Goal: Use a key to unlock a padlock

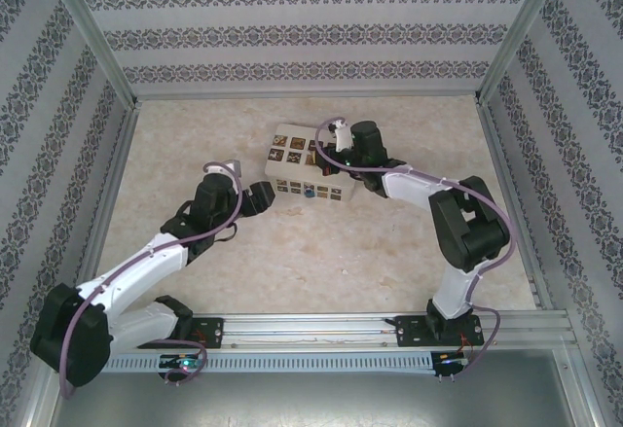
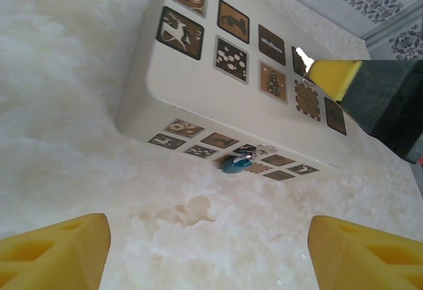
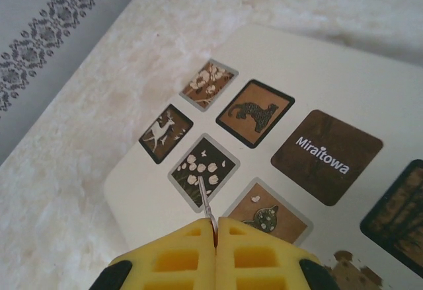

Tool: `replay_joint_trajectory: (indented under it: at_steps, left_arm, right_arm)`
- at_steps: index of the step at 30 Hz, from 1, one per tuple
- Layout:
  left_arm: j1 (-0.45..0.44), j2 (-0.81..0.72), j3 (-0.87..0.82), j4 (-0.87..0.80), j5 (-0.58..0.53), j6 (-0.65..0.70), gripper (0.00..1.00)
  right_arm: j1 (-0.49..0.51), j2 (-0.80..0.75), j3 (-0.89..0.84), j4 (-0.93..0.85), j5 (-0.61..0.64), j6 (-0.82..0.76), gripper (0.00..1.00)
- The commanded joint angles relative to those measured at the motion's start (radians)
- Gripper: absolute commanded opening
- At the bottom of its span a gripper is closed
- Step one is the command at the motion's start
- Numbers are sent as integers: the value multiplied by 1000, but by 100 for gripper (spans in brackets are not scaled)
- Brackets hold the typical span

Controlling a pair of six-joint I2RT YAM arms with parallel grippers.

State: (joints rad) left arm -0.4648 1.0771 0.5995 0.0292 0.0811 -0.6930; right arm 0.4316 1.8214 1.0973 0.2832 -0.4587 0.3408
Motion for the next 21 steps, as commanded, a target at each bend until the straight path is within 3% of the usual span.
replay_joint_trajectory:
  at_steps: [1,9,21]
  left_arm:
    - [17,-45,-29,3,-53,38,79]
    - [20,-76,-63,9,-49,82,82]
    - [23,-80,-95,46,-27,128,85]
  right_arm:
    - [-2,39,60,-82,-54,-19,0]
    - [-4,120,65,-110,-104,9,0]
    - [40,118,-141,-20,-171,103,0]
